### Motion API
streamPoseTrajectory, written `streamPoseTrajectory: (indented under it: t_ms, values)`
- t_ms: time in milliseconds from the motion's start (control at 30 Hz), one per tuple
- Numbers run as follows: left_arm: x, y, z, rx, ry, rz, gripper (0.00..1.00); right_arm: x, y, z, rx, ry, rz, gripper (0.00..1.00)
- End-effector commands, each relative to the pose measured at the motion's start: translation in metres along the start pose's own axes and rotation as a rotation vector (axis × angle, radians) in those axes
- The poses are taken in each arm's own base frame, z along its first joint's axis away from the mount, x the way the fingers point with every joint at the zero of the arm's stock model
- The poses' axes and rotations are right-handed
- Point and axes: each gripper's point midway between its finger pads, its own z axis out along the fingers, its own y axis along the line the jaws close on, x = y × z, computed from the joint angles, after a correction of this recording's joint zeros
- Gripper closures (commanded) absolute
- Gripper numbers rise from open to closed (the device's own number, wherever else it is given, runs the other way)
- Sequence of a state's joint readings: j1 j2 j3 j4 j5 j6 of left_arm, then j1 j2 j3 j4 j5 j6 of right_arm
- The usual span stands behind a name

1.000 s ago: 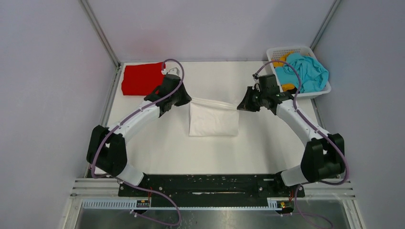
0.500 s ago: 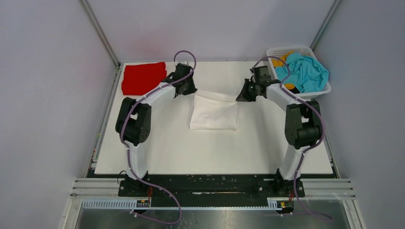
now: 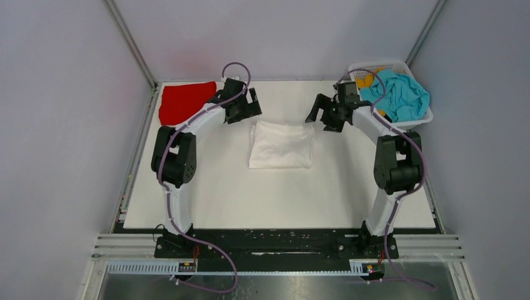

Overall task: Fold and stack the t-shirts
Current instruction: Fold the long partially folded tshirt into a neat square, then smooth out wrinkles on the folded tshirt

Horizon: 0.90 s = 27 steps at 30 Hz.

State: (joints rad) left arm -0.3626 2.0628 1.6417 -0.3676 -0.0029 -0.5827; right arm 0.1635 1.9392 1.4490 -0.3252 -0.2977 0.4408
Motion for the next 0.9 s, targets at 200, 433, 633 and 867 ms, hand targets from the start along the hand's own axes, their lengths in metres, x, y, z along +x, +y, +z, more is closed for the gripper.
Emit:
streamPoseTrajectory:
  t_ms: [200, 433, 633, 867]
  values:
    - [0.04, -0.005, -0.049, 0.13, 0.064, -0.038, 0.01, 0.092, 0.101, -0.066, -0.477, 0.079, -0.081, 0.01]
    - [0.085, 0.008, -0.022, 0.134, 0.194, -0.061, 0.01, 0.131, 0.064, -0.014, -0.394, 0.185, 0.033, 0.0]
    - [0.105, 0.013, -0.003, 0.137, 0.271, -0.067, 0.05, 0.177, 0.017, 0.024, -0.272, 0.297, 0.111, 0.0]
    - [0.117, 0.009, 0.009, 0.159, 0.311, -0.062, 0.08, 0.157, 0.03, 0.007, -0.289, 0.218, 0.054, 0.0]
